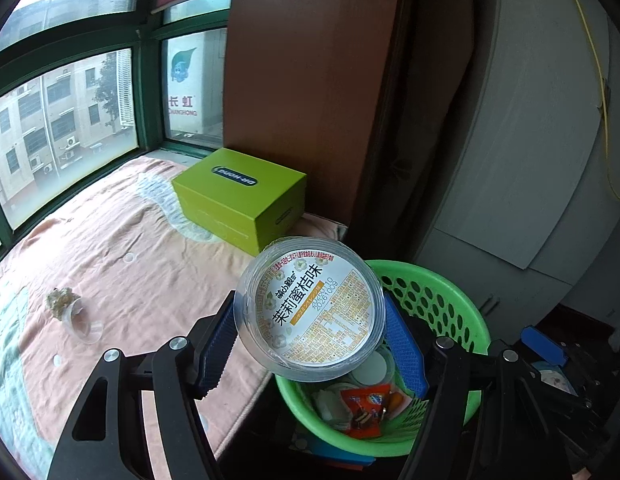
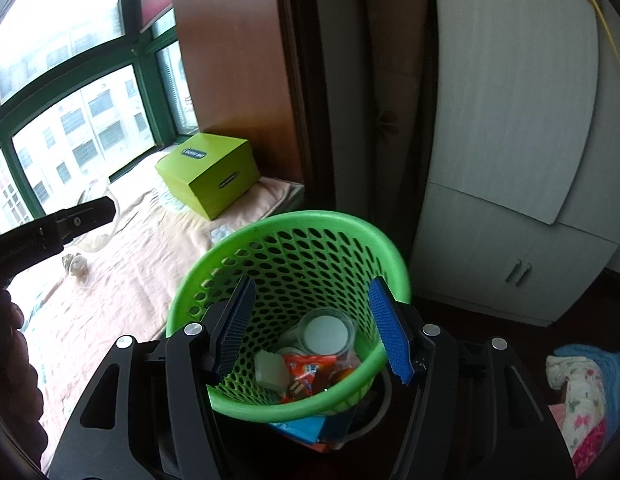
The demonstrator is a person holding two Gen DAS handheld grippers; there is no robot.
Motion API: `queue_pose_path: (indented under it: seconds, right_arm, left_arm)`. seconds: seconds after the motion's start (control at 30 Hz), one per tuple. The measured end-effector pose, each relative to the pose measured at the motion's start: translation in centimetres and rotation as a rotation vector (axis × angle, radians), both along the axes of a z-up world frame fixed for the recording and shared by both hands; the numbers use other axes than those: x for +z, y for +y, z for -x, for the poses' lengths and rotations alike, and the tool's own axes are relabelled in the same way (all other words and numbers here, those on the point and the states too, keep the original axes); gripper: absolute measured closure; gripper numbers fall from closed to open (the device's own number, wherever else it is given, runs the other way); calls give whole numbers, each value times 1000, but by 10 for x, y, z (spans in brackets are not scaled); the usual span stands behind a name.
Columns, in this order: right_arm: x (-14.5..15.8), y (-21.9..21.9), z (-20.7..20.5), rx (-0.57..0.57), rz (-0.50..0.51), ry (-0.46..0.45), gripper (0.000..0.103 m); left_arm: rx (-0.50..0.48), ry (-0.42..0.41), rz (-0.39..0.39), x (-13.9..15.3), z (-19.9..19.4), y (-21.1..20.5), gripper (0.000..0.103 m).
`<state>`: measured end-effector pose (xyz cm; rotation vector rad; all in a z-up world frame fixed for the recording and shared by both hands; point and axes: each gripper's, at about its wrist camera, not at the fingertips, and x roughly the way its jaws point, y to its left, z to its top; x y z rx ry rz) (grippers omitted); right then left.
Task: Collect trash
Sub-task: 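Open the right gripper to drop the peel while the left gripper drops the yogurt cup into the basket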
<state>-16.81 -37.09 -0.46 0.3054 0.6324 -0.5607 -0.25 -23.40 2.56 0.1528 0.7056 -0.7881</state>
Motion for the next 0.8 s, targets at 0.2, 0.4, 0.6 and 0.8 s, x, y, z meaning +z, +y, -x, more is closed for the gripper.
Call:
queue_pose_path:
  seconds: [0.2,0.4,0.6,0.8]
  right_arm:
    - [4,-6,11,-30,5,-13,40]
    - [6,-10,18,-51,10,-24,37]
    - [6,-15,24,-74,10,-29,37]
    - [7,-18,29,-93,10,-35,37]
  left_arm:
    - [-41,6,-16,-2,7,-21,36]
    - [-78,13,-10,-4,12,-36,36]
    - [-103,22,-7,-9,15,-48,33]
    - [-133,12,4,-8,22,-56,22]
